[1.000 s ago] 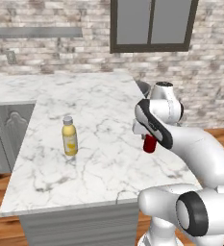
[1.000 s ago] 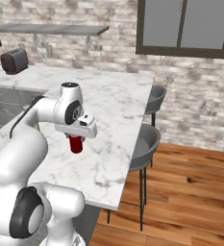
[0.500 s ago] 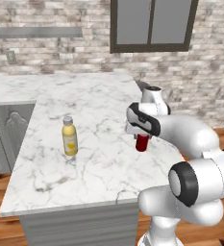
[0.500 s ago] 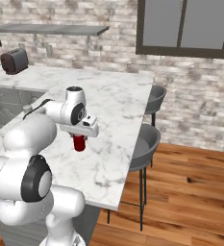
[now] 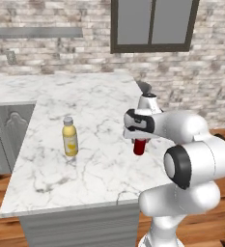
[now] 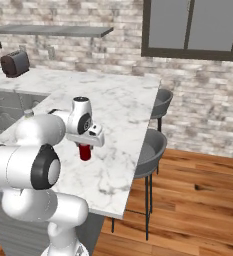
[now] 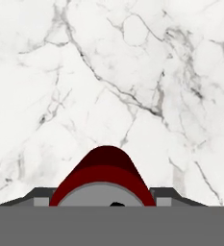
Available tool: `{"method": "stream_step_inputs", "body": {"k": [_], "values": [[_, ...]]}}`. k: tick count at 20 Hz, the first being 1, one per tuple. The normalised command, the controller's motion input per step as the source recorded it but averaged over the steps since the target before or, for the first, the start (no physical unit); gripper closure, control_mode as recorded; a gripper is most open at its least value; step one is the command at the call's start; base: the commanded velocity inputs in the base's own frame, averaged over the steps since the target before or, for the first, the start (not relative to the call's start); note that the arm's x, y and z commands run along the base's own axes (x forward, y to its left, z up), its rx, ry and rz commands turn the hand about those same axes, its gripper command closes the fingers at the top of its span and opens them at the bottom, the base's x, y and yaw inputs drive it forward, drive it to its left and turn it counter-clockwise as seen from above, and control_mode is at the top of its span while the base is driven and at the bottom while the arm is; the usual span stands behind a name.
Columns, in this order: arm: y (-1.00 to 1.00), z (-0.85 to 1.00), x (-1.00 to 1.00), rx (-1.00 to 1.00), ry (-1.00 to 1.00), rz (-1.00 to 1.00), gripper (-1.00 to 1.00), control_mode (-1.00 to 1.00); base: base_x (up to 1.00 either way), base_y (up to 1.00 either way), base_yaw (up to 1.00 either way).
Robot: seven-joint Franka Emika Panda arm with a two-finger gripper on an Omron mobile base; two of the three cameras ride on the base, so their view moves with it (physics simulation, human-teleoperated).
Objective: Move the drinks to the dining counter.
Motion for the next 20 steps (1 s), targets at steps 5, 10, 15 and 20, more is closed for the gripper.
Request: {"method": "stream_step_inputs", "body": {"k": [5, 10, 15, 20], "values": [[0.0, -0.21, 0.15, 0.0, 0.0, 0.0, 1.0, -1.0, 0.0, 0.0, 0.0], [0.0, -0.27, 0.13, 0.0, 0.0, 0.0, 1.0, -1.0, 0.0, 0.0, 0.0], [0.0, -0.31, 0.09, 0.0, 0.0, 0.0, 1.0, -1.0, 0.0, 0.0, 0.0], [0.0, -0.27, 0.06, 0.0, 0.0, 0.0, 1.0, -1.0, 0.0, 0.0, 0.0]]}}
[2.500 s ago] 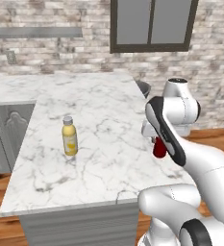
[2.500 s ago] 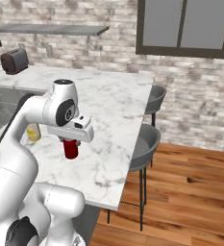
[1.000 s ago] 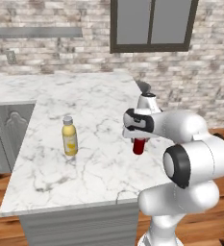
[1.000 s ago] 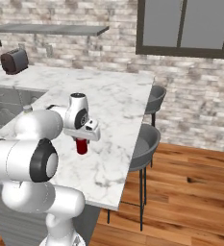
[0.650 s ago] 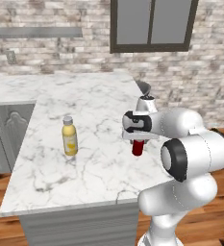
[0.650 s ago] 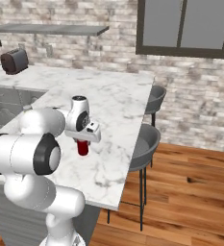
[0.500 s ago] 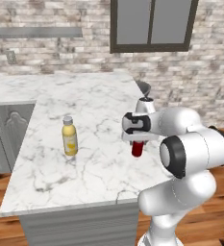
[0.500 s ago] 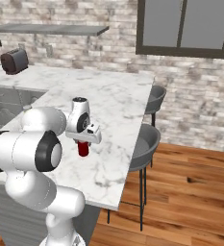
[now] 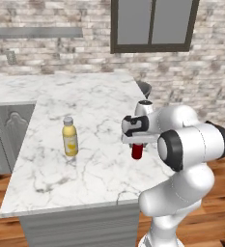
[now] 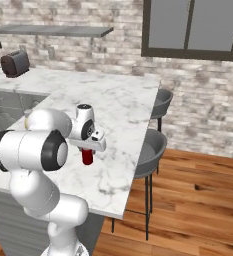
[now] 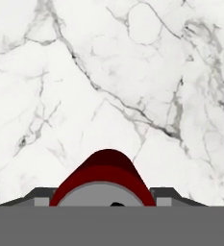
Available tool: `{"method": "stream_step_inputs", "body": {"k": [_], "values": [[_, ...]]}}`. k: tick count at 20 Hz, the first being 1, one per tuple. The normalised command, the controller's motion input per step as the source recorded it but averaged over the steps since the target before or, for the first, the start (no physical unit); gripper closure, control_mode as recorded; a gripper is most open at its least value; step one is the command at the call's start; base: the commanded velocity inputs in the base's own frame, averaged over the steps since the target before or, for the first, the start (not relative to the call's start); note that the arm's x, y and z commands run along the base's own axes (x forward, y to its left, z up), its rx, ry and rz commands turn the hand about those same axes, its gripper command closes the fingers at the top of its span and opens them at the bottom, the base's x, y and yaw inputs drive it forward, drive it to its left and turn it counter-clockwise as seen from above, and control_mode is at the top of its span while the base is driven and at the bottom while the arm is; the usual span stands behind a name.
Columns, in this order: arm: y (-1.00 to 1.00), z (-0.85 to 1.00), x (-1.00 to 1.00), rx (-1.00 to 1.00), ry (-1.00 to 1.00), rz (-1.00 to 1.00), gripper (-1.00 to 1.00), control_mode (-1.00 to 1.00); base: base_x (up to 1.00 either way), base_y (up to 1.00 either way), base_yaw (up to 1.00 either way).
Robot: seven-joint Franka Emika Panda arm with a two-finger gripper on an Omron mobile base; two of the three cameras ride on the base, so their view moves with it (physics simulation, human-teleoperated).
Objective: Move the drinks to the dining counter.
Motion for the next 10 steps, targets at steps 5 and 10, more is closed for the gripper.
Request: {"method": "stream_step_inputs", "body": {"k": [5, 10], "values": [[0.0, -0.18, 0.01, 0.0, 0.0, 0.0, 1.0, -1.0, 0.0, 0.0, 0.0], [0.0, 0.0, 0.0, 0.0, 0.0, 0.0, -1.0, -1.0, 0.0, 0.0, 0.0]]}}
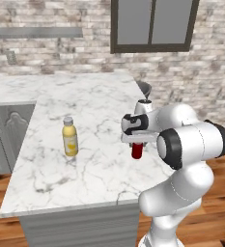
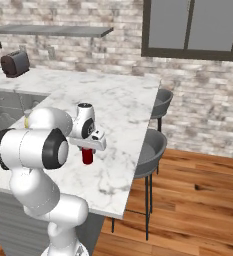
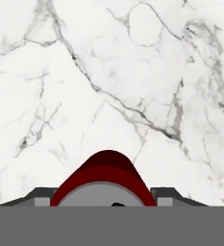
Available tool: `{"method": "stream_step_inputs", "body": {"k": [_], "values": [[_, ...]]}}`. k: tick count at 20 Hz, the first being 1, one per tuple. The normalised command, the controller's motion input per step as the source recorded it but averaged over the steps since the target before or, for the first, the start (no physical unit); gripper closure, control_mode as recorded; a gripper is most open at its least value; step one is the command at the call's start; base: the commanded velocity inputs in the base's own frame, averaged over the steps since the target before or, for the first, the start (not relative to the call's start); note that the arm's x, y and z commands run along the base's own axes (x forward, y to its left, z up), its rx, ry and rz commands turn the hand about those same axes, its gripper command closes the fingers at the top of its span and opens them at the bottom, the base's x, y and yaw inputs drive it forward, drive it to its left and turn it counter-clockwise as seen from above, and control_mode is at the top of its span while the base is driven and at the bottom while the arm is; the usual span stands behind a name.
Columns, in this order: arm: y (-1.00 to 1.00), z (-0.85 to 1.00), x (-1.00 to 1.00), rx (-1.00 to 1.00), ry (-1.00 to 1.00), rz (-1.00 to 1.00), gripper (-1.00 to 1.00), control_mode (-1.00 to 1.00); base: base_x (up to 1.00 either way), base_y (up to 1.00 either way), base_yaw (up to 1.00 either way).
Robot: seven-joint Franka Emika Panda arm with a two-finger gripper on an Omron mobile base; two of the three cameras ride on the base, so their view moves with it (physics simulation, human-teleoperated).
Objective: Move the drinks to the dining counter.
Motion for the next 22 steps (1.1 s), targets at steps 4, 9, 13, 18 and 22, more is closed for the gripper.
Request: {"method": "stream_step_inputs", "body": {"k": [4, 9, 13, 18, 22], "values": [[0.0, 0.0, 0.0, 0.0, 0.0, 0.0, -1.0, -1.0, 0.0, 0.0, 0.0], [0.0, 0.2, 0.0, 0.0, 0.0, 0.0, -1.0, -1.0, 0.0, 0.0, 0.0], [-0.03, 0.56, -0.06, 0.0, -0.01, 0.0, -1.0, -1.0, 0.0, 0.0, 0.0], [-0.06, 0.74, -0.56, 0.0, -0.08, 0.0, -1.0, -1.0, 0.0, 0.0, 0.0], [-0.05, 0.75, -0.95, 0.0, -0.11, 0.0, -1.0, -1.0, 0.0, 0.0, 0.0]]}}
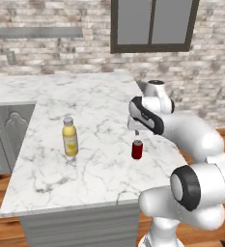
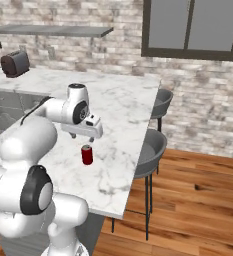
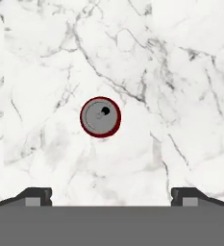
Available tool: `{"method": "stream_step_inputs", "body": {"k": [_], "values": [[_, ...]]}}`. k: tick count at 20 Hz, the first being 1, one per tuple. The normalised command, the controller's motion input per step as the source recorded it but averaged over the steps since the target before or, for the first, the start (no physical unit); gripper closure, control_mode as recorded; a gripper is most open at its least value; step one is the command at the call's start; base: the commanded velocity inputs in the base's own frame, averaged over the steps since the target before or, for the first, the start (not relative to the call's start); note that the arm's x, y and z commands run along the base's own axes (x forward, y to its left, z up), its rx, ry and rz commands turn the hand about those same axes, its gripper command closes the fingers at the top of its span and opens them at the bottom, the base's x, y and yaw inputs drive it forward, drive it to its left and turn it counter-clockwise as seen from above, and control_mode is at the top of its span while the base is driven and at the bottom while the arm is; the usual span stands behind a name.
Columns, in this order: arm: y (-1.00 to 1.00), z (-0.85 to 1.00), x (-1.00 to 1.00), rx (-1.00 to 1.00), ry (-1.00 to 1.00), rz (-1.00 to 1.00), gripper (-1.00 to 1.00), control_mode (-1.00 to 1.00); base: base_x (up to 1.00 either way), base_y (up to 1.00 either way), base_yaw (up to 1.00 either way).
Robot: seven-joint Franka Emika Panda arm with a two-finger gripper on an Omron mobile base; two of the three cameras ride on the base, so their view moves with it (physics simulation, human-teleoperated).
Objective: Move the drinks to the dining counter.
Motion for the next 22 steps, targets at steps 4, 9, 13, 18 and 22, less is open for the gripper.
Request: {"method": "stream_step_inputs", "body": {"k": [4, 9, 13, 18, 22], "values": [[-0.04, 0.69, -1.0, 0.0, -0.11, 0.0, -1.0, -1.0, 0.0, 0.0, 0.0], [0.0, 0.63, -0.98, 0.0, -0.09, 0.0, -1.0, -1.0, 0.0, 0.0, 0.0], [0.0, 0.57, -0.74, 0.0, -0.05, 0.0, -1.0, -1.0, 0.0, 0.0, 0.0], [0.0, 0.51, -0.44, 0.0, -0.02, 0.0, -1.0, -1.0, 0.0, 0.0, 0.0], [0.07, 0.34, -0.06, 0.0, 0.0, 0.0, -1.0, -1.0, 0.0, 0.0, 0.0]]}}
